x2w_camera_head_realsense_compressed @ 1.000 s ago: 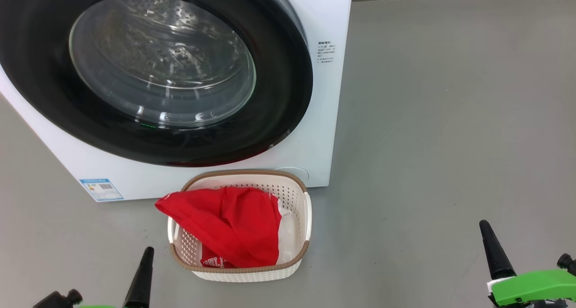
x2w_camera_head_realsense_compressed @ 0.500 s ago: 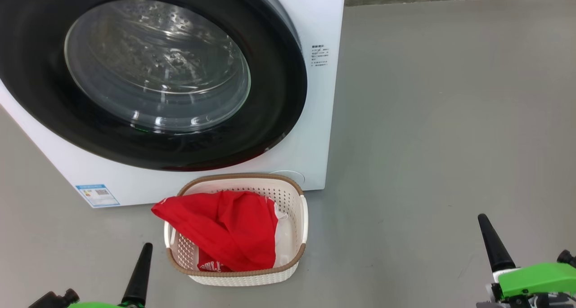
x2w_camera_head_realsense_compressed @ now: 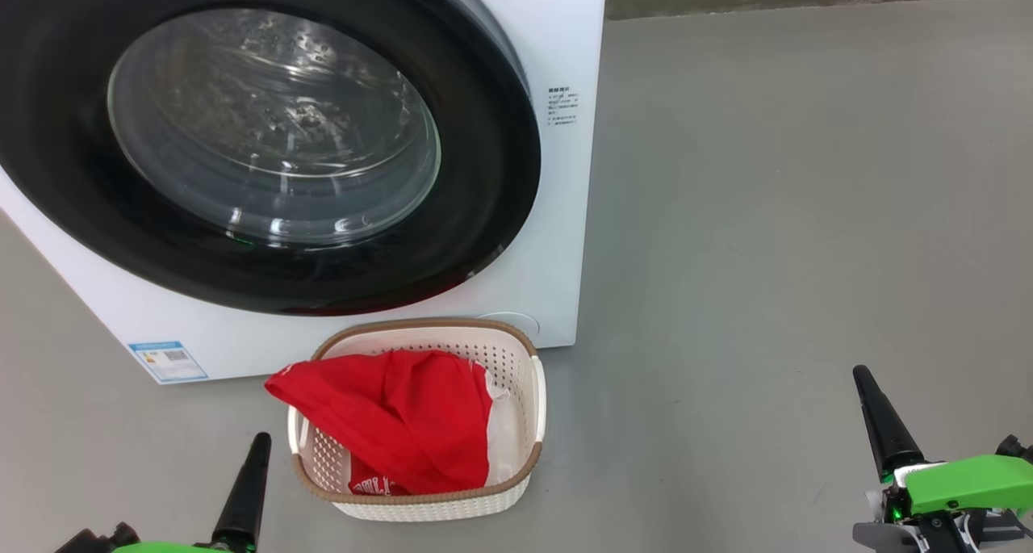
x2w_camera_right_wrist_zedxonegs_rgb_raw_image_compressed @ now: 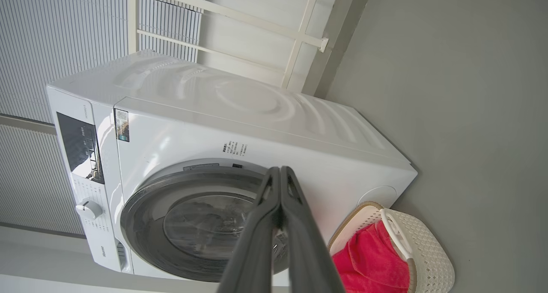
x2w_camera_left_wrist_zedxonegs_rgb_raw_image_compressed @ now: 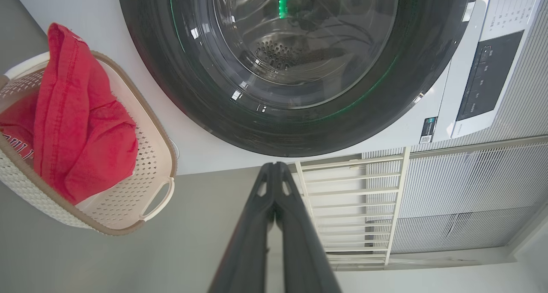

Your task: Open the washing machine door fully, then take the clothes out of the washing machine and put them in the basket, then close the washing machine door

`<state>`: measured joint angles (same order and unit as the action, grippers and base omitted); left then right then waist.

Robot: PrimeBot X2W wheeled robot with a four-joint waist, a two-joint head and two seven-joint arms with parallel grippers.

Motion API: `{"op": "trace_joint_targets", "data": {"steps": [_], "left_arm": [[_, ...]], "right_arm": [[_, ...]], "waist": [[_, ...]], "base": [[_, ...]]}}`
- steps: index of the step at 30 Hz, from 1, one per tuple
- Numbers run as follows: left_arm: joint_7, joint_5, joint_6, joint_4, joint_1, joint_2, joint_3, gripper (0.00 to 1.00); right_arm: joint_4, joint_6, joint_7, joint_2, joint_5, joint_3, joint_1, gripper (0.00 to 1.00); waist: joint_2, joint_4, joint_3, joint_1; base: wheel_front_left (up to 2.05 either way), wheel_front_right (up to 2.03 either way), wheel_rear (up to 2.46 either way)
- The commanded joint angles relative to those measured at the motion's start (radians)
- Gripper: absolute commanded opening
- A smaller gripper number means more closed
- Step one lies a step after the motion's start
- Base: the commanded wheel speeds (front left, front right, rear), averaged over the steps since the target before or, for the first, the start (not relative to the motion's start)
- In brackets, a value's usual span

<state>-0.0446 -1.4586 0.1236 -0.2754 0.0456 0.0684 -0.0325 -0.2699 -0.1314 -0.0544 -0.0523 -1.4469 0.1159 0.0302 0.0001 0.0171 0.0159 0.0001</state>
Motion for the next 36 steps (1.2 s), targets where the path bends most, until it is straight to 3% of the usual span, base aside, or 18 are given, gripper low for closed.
{"op": "trace_joint_targets", "data": {"steps": [1, 14, 36], "left_arm": [[-0.01, -0.027, 0.006, 0.028, 0.05, 0.006, -0.037, 0.0], [-0.051, -0.165, 0.007, 0.031, 0.06, -0.003, -0.06, 0.0], [-0.056, -0.163, 0.007, 0.031, 0.061, -0.006, -0.066, 0.0]], "right_arm": [[0.025, 0.001, -0.009, -0.008, -0.03, -0.014, 0.048, 0.0], [0.026, 0.001, -0.051, -0.005, -0.167, -0.011, 0.076, 0.0], [0.025, 0.001, -0.054, -0.003, -0.167, -0.009, 0.077, 0.0]], "waist": [[-0.0001, -0.002, -0.002, 0.0], [-0.0001, -0.017, -0.013, 0.0], [-0.0001, -0.017, -0.013, 0.0]], "base": [[0.0, 0.0, 0.0], [0.0, 0.0, 0.0], [0.0, 0.0, 0.0]]}}
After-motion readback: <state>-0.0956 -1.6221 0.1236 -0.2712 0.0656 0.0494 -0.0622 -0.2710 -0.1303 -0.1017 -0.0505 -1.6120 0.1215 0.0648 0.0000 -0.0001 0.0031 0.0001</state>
